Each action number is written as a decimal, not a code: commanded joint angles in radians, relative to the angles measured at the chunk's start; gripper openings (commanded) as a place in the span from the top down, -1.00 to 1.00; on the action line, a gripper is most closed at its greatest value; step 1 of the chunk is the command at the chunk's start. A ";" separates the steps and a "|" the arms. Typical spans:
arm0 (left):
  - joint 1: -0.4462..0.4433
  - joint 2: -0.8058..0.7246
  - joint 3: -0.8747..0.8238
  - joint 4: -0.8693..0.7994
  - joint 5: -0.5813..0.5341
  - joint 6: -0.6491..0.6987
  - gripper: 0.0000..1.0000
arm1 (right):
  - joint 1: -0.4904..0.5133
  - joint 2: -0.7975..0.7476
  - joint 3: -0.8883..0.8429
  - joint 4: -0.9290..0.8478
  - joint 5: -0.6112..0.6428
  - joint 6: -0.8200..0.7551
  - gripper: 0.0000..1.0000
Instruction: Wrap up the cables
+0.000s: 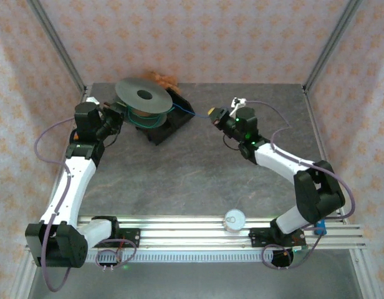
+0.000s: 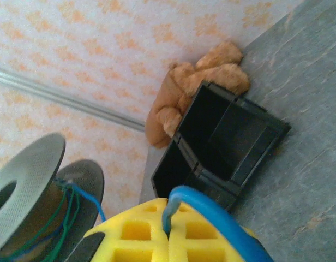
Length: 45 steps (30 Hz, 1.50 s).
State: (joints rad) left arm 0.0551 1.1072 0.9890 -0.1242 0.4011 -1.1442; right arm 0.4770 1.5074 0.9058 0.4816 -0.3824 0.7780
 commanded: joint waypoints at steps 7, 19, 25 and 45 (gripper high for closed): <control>-0.037 0.072 0.217 -0.114 -0.340 0.205 1.00 | 0.217 -0.060 0.022 -0.087 0.114 -0.250 1.00; -0.299 0.245 0.398 -0.282 -0.619 0.555 1.00 | 0.373 -0.099 0.189 -0.144 0.000 -0.387 1.00; -0.406 0.309 0.433 -0.328 -0.662 0.668 1.00 | 0.373 -0.119 0.252 -0.149 0.002 -0.387 1.00; -0.611 0.304 0.351 -0.280 -0.538 0.939 1.00 | 0.179 -0.026 0.509 -0.533 0.054 -0.346 1.00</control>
State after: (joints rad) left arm -0.5392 1.4425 1.3506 -0.4259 -0.1467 -0.2981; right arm 0.6994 1.4681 1.3449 0.0113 -0.3408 0.4442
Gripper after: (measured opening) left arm 0.078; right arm 0.043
